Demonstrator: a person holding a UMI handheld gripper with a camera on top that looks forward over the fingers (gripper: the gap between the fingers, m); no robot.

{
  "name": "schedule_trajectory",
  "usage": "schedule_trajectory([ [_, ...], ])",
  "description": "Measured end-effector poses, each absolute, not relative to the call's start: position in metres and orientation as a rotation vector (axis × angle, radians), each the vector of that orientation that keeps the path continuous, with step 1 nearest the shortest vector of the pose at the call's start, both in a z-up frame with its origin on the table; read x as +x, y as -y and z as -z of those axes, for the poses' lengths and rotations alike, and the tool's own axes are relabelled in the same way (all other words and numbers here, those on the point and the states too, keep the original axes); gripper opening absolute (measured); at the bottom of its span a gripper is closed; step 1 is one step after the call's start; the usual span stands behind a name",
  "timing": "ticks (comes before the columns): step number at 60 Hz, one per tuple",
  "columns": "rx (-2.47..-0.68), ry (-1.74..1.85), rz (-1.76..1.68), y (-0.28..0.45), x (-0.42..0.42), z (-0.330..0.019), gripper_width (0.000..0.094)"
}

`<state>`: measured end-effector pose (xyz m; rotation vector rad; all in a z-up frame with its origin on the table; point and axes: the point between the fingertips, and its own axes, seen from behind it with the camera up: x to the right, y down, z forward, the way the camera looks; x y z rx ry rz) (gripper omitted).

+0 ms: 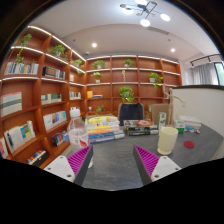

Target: Pour water

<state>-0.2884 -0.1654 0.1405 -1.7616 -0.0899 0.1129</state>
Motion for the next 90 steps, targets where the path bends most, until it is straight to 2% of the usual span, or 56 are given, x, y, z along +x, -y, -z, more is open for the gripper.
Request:
schedule_trajectory([
  [6,-1.767,0.144,-0.196,0.163,-0.339,-0.120,0.0856],
  [17,-1.777,0.198,-0.228,0.134,-0.388,-0.104,0.0864],
  [34,-1.735,0.190,-0.221,0.078,-0.423,-0.113,0.0854],
  [38,-1.725,0.170,-0.221,0.069,-0.426,-0.115,0.0759],
  [42,-1.724,0.167,-0.194,0.064,-0.425,-0.113,0.0564],
  [44,-1.717,0.173,-0.178,0.063,-0.424,-0.113,0.0559],
  [52,-1.705,0.172,-0.177,0.060,-0.426,-0.113,0.0417],
  [54,-1.701,0.173,-0.180,0.062,-0.425,-0.112,0.0412],
  [55,-1.701,0.168,-0.185,0.062,-0.425,-0.111,0.0364],
  [71,-1.714,0.106,-0.273,0.059,-0.417,-0.111,0.0363],
  [77,-1.718,-0.078,-0.470,0.051,-0.396,-0.120,0.0363],
  [83,-1.666,-0.317,-0.674,0.038,-0.365,-0.143,0.0363],
  [90,-1.508,-0.619,-0.935,0.019,-0.316,-0.169,0.0364],
])
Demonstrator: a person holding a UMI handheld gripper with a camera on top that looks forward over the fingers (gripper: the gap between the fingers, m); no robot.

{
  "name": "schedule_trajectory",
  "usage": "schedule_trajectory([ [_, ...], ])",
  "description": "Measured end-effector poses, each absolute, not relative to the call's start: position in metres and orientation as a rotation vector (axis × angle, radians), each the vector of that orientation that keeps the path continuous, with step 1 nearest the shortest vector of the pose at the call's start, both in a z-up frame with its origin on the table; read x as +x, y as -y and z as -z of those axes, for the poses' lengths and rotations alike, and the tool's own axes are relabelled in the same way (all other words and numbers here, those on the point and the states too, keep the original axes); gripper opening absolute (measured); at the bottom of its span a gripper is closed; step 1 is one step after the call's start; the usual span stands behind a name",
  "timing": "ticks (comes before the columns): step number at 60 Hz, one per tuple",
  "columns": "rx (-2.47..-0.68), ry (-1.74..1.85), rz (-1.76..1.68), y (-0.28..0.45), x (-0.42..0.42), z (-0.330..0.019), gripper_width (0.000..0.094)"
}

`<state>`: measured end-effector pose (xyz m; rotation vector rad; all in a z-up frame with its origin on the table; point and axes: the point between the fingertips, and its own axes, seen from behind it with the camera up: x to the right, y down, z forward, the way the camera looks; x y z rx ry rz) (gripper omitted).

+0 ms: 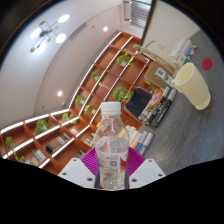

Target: Pour water

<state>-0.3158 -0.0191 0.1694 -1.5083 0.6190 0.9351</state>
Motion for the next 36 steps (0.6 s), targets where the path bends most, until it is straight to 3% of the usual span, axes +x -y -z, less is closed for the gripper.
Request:
schedule_trajectory([
  [9,-1.222,-0.974,-1.220,0.003,-0.240,-0.209,0.0364],
  [19,-0.990,-1.231,-1.413,-0.013,-0.185,-0.223,0.0363],
  [36,-0.551,-1.534,-1.685,-0.033,-0.117,-0.213,0.0360],
])
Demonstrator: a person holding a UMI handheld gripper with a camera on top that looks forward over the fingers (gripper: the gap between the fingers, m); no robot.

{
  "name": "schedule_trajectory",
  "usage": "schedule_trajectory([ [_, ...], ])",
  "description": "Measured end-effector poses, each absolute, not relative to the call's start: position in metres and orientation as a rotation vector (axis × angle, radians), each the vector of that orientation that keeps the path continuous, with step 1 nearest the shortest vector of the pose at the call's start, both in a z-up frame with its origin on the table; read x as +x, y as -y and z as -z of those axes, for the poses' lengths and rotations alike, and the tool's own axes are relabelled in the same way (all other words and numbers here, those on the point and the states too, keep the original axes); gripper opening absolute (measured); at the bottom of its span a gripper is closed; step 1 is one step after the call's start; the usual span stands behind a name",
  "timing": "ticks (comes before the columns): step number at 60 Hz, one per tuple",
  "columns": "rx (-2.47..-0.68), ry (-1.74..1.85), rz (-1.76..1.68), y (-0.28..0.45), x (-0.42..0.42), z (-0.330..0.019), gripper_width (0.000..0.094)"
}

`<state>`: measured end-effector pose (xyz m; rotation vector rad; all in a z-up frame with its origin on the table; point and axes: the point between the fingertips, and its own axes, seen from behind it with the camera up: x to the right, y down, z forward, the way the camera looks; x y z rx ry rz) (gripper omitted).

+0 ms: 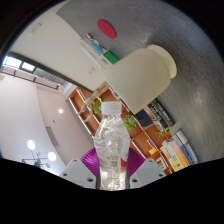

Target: Pour water

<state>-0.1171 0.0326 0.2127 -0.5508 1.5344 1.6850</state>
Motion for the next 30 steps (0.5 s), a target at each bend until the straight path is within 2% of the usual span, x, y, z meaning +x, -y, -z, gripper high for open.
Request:
schedule_trajectory([
  [11,-0.549,-1.558,-1.707,-0.035,-0.111,-0.211,0.0362],
  [16,-0.603,-1.532,-1.698,-0.037,-0.118,-0.216,0.0363],
  [22,-0.706,-1.451,-1.624,-0.034,-0.126,-0.229,0.0364],
  [30,-1.014,-1.126,-1.338,-0.033,-0.133,-0.274,0.0364],
])
